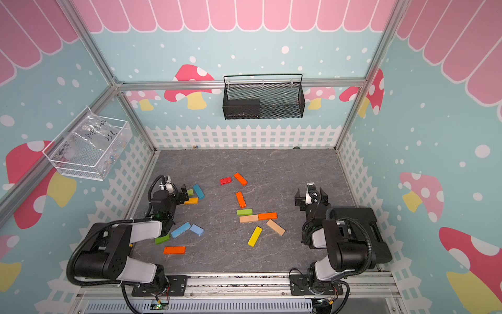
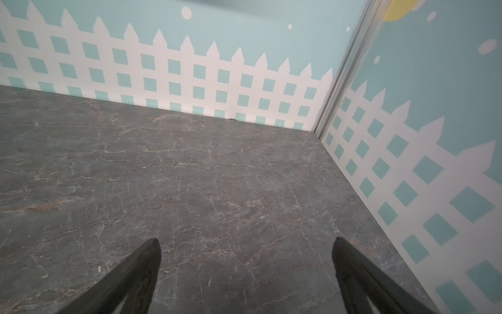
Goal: Assemble a giraffe with building blocks
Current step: Pick up the building block from the center of the board.
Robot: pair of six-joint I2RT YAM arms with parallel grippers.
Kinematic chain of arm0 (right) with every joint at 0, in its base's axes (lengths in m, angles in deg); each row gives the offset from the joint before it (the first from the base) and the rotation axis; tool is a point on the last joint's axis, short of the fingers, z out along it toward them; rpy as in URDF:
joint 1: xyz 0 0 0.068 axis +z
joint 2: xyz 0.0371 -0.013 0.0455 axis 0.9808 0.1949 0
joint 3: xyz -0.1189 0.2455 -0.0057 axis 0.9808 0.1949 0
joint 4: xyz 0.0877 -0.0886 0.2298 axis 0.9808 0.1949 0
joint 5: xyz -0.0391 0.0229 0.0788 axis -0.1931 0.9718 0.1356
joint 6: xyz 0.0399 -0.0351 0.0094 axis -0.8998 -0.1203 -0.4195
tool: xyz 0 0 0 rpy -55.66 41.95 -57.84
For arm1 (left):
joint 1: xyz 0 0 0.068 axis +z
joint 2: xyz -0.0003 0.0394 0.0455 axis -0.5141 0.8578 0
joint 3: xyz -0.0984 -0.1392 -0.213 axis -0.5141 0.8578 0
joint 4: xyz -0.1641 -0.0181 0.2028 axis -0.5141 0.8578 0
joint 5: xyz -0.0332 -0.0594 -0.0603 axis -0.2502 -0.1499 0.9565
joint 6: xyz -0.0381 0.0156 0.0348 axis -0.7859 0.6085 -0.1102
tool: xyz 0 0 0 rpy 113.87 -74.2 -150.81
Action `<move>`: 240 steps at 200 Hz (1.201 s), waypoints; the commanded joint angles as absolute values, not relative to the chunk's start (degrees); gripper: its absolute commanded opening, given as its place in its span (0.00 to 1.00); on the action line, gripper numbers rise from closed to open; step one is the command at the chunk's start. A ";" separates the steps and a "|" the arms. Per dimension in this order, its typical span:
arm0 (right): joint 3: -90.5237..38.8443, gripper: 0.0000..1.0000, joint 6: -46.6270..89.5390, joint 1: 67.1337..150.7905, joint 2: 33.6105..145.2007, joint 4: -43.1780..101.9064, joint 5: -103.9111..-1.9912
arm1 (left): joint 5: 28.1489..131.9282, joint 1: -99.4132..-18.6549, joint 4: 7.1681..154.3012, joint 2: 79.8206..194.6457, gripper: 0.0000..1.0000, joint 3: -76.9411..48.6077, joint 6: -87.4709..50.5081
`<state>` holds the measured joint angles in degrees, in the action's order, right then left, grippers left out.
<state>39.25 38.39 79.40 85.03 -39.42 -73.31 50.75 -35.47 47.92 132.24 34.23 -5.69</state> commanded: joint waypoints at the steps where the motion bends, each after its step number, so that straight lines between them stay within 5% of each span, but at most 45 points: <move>1: 31.67 0.97 33.37 79.50 77.43 -21.71 -80.72 | 41.01 -37.39 66.55 122.42 0.96 25.11 -11.70; 77: 4.78 0.90 13.78 82.53 77.57 26.54 -63.27 | 58.77 -37.44 116.37 122.00 0.86 -3.49 -24.89; 162: -17.90 0.87 20.12 100.39 95.71 44.12 -64.02 | 68.04 -43.22 127.38 133.82 0.82 -13.59 -28.68; 187: -21.88 0.87 21.55 103.42 100.56 46.15 -64.57 | 68.71 -46.22 128.04 140.37 0.74 -16.91 -31.35; 240: -27.38 0.88 24.53 105.21 105.22 49.46 -66.27 | 68.43 -53.15 128.93 154.63 0.76 -28.03 -36.65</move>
